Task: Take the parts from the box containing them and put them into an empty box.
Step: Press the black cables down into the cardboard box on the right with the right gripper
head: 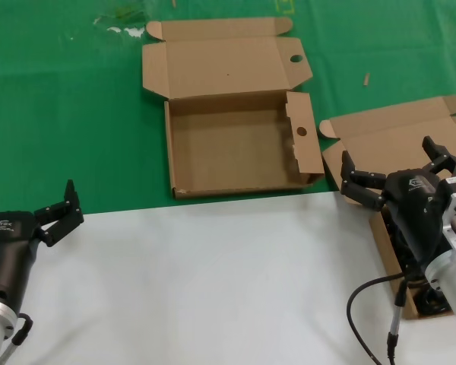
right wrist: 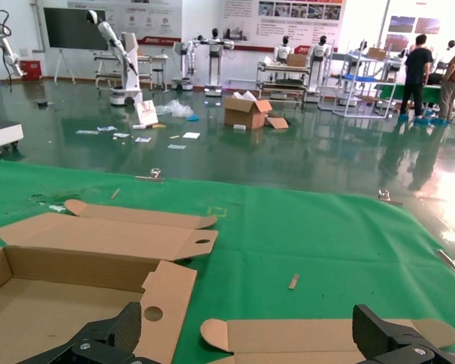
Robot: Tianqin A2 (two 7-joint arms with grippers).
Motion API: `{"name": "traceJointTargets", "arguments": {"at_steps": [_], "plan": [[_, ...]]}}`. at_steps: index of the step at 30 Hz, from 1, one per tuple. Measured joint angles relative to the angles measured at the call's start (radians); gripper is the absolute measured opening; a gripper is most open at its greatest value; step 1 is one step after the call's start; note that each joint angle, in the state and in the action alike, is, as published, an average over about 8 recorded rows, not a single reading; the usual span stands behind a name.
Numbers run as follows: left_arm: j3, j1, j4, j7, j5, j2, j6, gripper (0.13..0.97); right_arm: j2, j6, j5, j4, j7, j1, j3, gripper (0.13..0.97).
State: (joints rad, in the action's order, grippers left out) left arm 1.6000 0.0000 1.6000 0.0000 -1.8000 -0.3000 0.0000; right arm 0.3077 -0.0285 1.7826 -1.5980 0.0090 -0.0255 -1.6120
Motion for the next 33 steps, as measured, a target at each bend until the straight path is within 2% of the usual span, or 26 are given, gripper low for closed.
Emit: {"name": "traceJointTargets", "arguments": {"at_steps": [20,29,33], "plan": [[0.000,0.000,0.000,0.000,0.000,0.000,0.000,0.964,0.000,0.000,0.000,0.000,0.000,0.000,0.000,0.966],[0.000,0.000,0.000,0.000,0.000,0.000,0.000,0.917,0.000,0.000,0.000,0.000,0.000,0.000,0.000,0.966],[0.000,0.000,0.000,0.000,0.000,0.000,0.000,0.860,-0.017,-0.008,-0.004,0.000,-0.016,0.005,0.022,0.966]]}}
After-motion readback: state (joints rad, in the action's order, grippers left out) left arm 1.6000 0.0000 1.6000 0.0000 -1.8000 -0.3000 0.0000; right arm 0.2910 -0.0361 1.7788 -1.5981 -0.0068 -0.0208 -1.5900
